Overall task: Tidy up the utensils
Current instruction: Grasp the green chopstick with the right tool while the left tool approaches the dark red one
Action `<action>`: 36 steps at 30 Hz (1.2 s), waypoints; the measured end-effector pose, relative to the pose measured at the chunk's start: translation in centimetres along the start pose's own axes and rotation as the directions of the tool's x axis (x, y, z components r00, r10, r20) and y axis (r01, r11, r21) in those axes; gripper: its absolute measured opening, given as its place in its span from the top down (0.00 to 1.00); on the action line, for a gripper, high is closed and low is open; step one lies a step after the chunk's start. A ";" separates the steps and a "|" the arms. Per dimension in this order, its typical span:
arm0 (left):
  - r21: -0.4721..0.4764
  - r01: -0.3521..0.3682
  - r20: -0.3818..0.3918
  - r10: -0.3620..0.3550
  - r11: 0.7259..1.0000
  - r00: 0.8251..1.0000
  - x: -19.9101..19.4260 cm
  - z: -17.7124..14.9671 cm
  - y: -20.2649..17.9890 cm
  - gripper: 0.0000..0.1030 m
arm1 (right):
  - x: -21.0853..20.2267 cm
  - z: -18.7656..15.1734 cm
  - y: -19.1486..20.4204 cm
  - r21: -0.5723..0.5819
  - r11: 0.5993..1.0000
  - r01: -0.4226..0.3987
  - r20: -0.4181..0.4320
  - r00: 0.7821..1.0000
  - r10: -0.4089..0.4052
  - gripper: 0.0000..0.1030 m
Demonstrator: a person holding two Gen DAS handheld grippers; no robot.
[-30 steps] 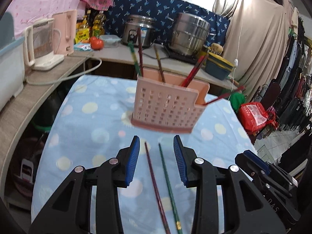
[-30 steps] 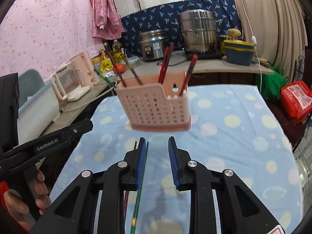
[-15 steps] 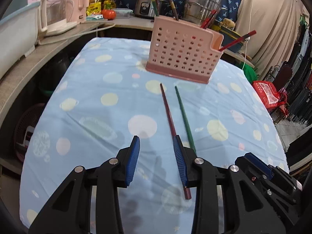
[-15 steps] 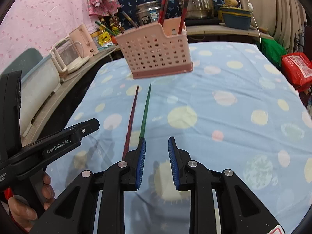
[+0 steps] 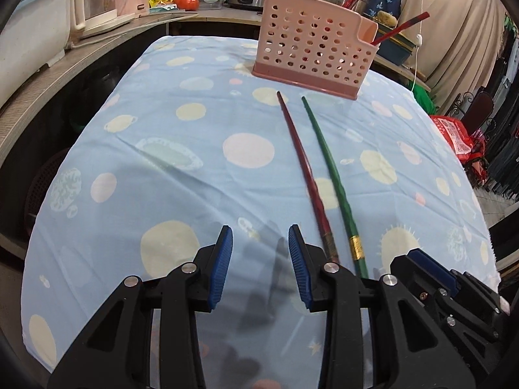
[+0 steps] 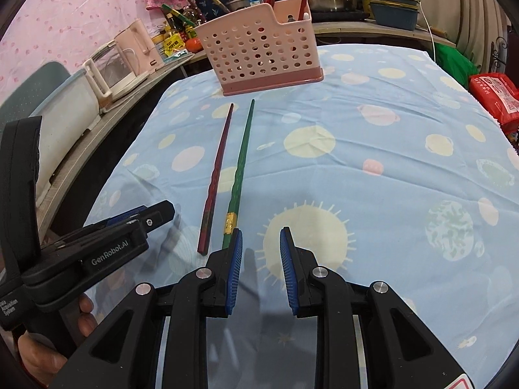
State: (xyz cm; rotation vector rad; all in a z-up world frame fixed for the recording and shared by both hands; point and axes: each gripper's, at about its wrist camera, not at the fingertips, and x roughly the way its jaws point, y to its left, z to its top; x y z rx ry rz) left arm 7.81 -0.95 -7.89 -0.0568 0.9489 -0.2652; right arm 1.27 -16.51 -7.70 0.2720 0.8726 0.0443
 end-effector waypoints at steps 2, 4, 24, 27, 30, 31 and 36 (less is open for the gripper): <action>0.010 -0.012 -0.002 0.012 1.000 1.000 0.1 -0.3 0.0 0.67 | 0.1 -0.3 0.3 -0.006 1.000 -0.004 -0.005 1.000 0.004 0.77; 0.019 -0.021 0.001 0.021 1.000 1.000 0.1 -0.6 0.1 0.67 | 0.2 -0.5 0.7 -0.013 1.000 -0.007 -0.009 1.000 0.007 0.77; 0.065 -0.051 0.022 0.050 0.997 0.999 0.1 -1.3 -0.5 0.62 | 2.1 -0.1 2.0 -0.043 0.999 -0.005 -0.019 1.000 0.004 0.77; 0.068 -0.051 0.024 0.050 0.996 0.998 0.2 -1.4 -0.5 0.61 | 2.4 0.1 1.9 -0.040 0.999 -0.004 -0.017 1.000 0.003 0.77; 0.070 -0.051 0.028 0.049 0.996 0.998 0.2 -1.4 -0.5 0.61 | 2.5 0.2 1.9 -0.041 0.999 -0.002 -0.016 1.000 0.001 0.77; 0.069 -0.050 0.028 0.048 0.996 0.998 0.2 -1.4 -0.5 0.61 | 2.5 0.2 1.9 -0.041 0.999 -0.003 -0.017 1.000 0.002 0.77; 0.067 -0.046 0.030 0.044 0.997 0.999 0.2 -1.4 -0.4 0.61 | 2.5 0.2 1.9 -0.042 0.999 -0.002 -0.017 1.000 0.001 0.77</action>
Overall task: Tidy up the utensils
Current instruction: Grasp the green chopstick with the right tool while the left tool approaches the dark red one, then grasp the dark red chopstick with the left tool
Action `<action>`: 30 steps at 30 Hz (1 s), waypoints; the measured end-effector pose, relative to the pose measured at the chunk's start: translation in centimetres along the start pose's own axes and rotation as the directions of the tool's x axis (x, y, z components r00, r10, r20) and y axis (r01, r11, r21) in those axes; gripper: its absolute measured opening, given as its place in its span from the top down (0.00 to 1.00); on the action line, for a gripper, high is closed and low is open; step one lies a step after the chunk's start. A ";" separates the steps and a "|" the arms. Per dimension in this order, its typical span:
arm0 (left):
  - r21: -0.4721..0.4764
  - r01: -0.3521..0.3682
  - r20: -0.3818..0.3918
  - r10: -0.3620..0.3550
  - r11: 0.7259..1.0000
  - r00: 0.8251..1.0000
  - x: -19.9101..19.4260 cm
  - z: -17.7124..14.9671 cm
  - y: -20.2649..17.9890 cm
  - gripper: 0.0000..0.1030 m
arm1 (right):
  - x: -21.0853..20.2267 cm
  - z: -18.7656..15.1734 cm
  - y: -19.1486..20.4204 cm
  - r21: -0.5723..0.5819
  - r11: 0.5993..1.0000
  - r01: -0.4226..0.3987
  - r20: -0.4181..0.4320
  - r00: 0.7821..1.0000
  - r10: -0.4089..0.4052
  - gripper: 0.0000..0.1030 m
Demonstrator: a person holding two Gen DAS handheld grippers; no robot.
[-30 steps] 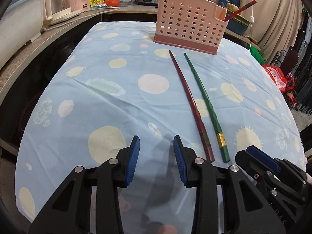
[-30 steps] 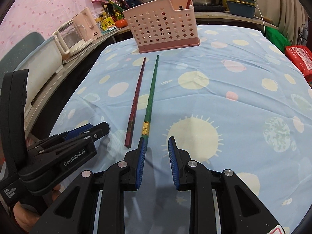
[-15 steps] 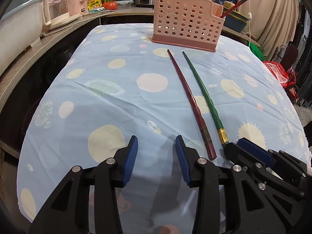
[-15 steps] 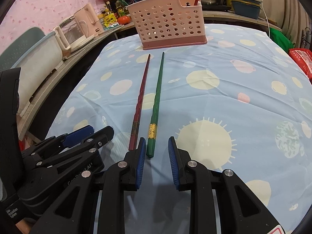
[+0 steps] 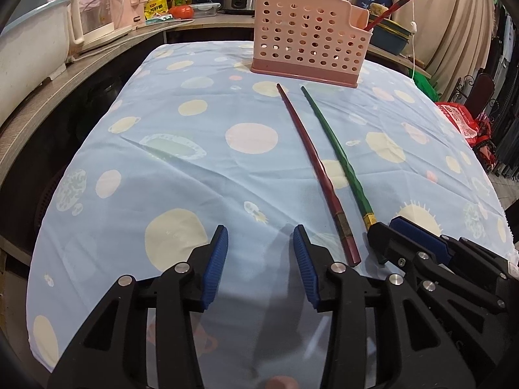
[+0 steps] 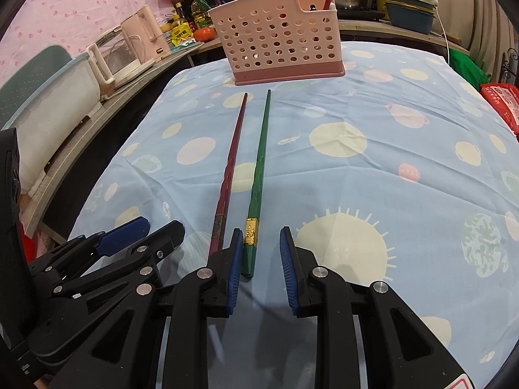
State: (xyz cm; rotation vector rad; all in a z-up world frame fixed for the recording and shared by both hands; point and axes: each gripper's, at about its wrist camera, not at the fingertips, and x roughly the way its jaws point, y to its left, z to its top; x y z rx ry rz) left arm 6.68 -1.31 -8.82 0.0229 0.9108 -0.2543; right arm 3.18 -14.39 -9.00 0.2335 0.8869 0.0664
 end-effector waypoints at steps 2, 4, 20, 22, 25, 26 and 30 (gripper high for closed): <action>-0.001 0.000 0.000 0.000 1.000 1.000 0.0 0.0 0.0 0.61 | 0.1 0.1 0.0 -0.003 1.000 0.003 0.001 1.000 -0.003 0.77; -0.001 0.001 0.003 -0.001 1.000 1.000 0.0 0.0 0.0 0.61 | 0.1 0.1 0.0 -0.003 1.000 0.003 0.001 1.000 -0.003 0.78; 0.019 0.008 0.010 -0.008 1.000 1.000 -0.1 -0.3 -0.5 0.49 | 0.4 0.2 -0.4 -0.014 0.999 0.029 0.019 0.999 -0.029 0.92; 0.025 0.009 0.006 -0.009 1.000 1.000 -0.2 -0.3 -0.7 0.46 | 0.2 0.2 -0.9 0.002 1.000 0.024 0.021 0.999 -0.025 0.92; 0.011 0.029 -0.001 -0.029 1.000 1.000 -0.3 -0.3 -0.8 0.43 | -0.3 -0.1 -1.4 0.008 0.999 0.046 0.035 0.998 -0.046 0.92; 0.009 0.034 -0.003 -0.034 0.999 0.999 -0.4 -0.3 -0.9 0.43 | -0.5 -0.1 -1.9 0.021 0.999 0.049 0.036 0.998 -0.049 0.92; 0.008 0.055 -0.007 -0.055 0.998 0.998 -0.5 -0.2 -1.5 0.42 | -1.2 -0.4 -3.8 0.062 0.996 0.065 0.044 0.997 -0.068 0.92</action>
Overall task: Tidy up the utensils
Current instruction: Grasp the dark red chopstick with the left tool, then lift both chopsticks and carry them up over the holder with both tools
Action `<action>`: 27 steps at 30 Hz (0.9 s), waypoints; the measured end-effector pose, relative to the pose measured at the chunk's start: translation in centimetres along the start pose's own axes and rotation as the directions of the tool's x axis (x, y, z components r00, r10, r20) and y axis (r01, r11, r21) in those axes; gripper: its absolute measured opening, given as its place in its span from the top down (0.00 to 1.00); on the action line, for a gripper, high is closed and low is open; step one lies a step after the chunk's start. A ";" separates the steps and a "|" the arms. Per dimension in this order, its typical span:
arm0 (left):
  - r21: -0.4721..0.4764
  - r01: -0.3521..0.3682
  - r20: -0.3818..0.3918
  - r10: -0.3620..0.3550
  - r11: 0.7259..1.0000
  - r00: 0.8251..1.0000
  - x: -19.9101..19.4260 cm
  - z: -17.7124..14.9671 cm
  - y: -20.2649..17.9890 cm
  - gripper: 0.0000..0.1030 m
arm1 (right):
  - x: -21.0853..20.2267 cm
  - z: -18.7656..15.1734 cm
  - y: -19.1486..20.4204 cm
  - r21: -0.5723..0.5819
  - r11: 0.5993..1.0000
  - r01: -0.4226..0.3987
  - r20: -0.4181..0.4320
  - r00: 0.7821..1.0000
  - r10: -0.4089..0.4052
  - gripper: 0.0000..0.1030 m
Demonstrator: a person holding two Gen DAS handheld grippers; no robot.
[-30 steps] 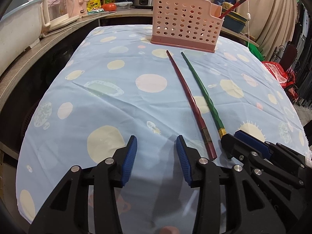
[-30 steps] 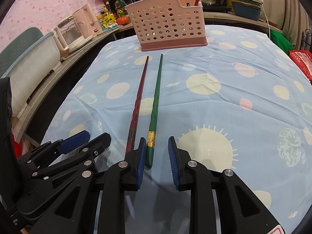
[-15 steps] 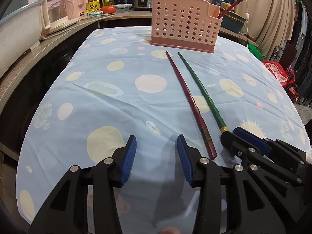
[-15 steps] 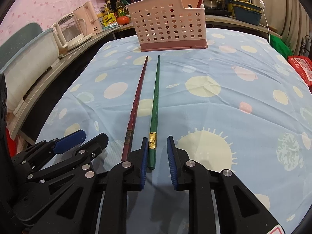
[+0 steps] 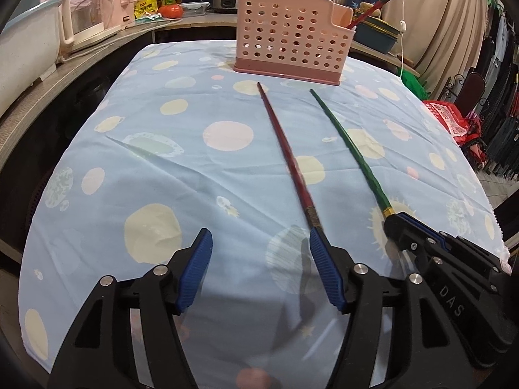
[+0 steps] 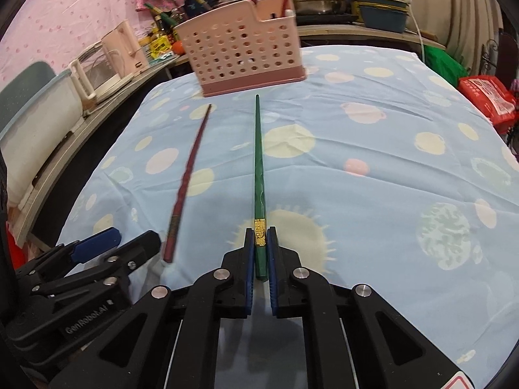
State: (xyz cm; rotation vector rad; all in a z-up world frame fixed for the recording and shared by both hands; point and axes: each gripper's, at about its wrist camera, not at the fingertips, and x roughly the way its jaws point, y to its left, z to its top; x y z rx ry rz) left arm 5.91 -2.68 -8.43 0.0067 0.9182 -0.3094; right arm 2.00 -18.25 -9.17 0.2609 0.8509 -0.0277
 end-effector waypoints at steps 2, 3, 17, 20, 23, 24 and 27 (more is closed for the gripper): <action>0.016 0.007 0.002 -0.007 1.000 1.000 0.0 0.1 -0.7 0.42 | -0.3 0.0 -1.0 0.020 1.000 0.007 0.003 1.000 -0.007 0.92; 0.022 0.009 0.002 -0.009 1.000 1.000 0.1 0.1 -1.0 0.42 | -0.4 0.0 -1.4 0.030 1.000 0.006 0.004 1.000 -0.006 0.92; 0.054 -0.031 0.019 0.030 0.998 0.999 1.1 0.3 -2.5 0.59 | -0.4 -0.2 -1.1 0.024 1.000 0.009 0.008 1.000 -0.009 0.92; 0.061 -0.036 0.025 0.035 0.997 0.999 1.0 0.3 -2.7 0.67 | -0.4 -0.2 -1.0 0.020 1.000 0.011 0.009 1.000 -0.011 0.92; 0.071 -0.037 0.031 0.035 0.997 0.999 1.0 0.2 -2.8 0.74 | -0.4 -0.2 -1.0 0.021 1.000 0.011 0.009 1.000 -0.011 0.92; 0.074 -0.038 0.033 0.035 0.997 0.999 1.0 0.1 -2.9 0.76 | -0.4 -0.2 -1.0 0.020 1.000 0.011 0.009 1.000 -0.012 0.92; 0.076 -0.034 0.034 0.031 0.997 0.999 0.9 0.1 -2.9 0.83 | -0.4 -0.2 -1.0 0.020 1.000 0.011 0.009 1.000 -0.012 0.92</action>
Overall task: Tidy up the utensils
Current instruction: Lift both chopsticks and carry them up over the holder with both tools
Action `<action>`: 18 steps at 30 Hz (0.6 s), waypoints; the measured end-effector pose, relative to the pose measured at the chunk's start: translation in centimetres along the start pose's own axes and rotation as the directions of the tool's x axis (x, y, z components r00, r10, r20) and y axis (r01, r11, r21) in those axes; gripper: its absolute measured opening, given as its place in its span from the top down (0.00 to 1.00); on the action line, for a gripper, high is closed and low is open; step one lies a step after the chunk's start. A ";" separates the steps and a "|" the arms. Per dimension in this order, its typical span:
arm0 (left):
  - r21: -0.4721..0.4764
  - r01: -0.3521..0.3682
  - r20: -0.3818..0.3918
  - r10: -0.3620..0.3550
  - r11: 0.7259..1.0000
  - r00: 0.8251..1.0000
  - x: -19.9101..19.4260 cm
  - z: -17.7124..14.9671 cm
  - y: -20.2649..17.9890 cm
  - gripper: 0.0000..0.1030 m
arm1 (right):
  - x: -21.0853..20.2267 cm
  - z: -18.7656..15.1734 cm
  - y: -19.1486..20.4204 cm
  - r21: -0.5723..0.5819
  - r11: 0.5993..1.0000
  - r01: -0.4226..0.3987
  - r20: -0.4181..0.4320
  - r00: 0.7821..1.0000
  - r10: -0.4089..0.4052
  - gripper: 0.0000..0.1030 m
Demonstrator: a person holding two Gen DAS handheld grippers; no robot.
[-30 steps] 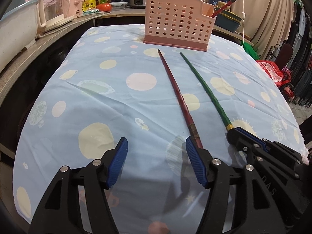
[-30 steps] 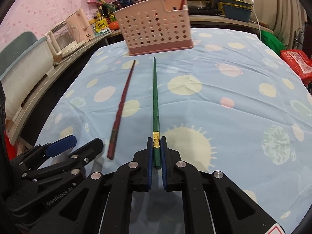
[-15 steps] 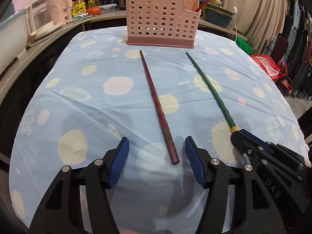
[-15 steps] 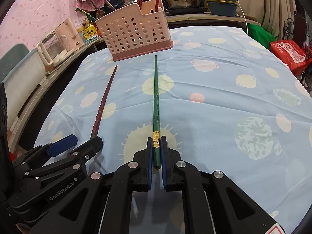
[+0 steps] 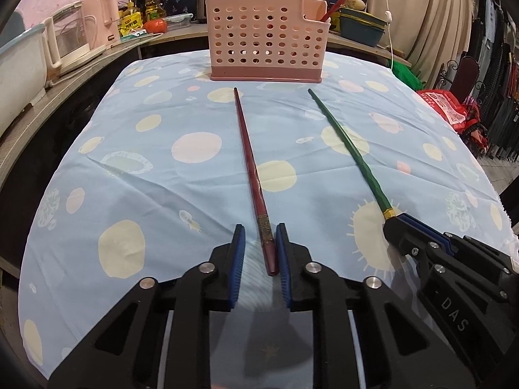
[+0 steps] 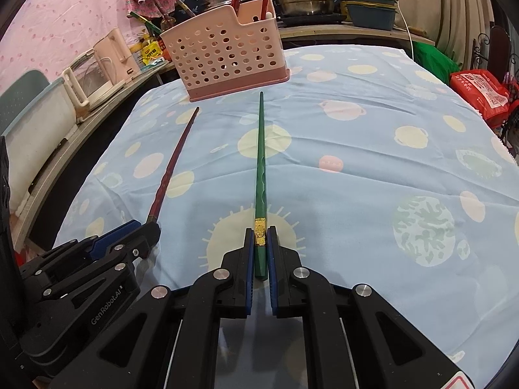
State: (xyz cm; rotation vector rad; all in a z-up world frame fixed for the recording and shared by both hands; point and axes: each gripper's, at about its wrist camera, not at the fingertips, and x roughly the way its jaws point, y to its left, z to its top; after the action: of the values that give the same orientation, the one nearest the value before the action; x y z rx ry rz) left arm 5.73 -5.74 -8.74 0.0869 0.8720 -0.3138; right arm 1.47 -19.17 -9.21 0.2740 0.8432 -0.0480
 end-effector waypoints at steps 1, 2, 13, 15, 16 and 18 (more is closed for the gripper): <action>0.000 0.004 -0.001 -0.004 1.000 1.000 0.0 0.0 0.0 0.86 | 0.0 0.0 0.0 0.001 1.000 -0.001 0.000 1.000 0.001 0.92; 0.000 0.007 -0.002 -0.007 1.000 1.000 0.0 0.0 0.0 0.89 | 0.0 0.0 0.0 0.000 1.000 0.000 0.000 1.000 0.000 0.92; -0.008 0.027 -0.021 -0.027 1.000 0.999 -0.6 -0.2 -0.1 0.92 | -0.2 -0.1 0.0 0.006 1.000 -0.015 0.000 1.000 0.015 0.92; -0.013 0.033 -0.027 -0.033 0.999 0.999 -0.8 -0.2 -0.1 0.92 | -0.4 -0.2 0.0 0.009 1.000 -0.024 -0.001 1.000 0.024 0.92; -0.014 0.034 -0.028 -0.035 0.999 0.999 -1.0 -0.2 -0.1 0.92 | -0.5 -0.3 0.0 0.012 1.000 -0.029 -0.002 1.000 0.029 0.92; -0.013 0.034 -0.025 -0.034 0.999 0.999 -1.3 -0.2 -0.2 0.92 | -0.8 -0.6 0.1 0.012 0.999 -0.036 -0.004 0.999 0.036 0.92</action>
State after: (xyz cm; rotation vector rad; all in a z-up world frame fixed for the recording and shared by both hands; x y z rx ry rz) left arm 4.76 -5.59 -7.84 0.0640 0.9011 -0.3396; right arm 0.49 -18.99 -9.02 0.3004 0.8419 -0.0189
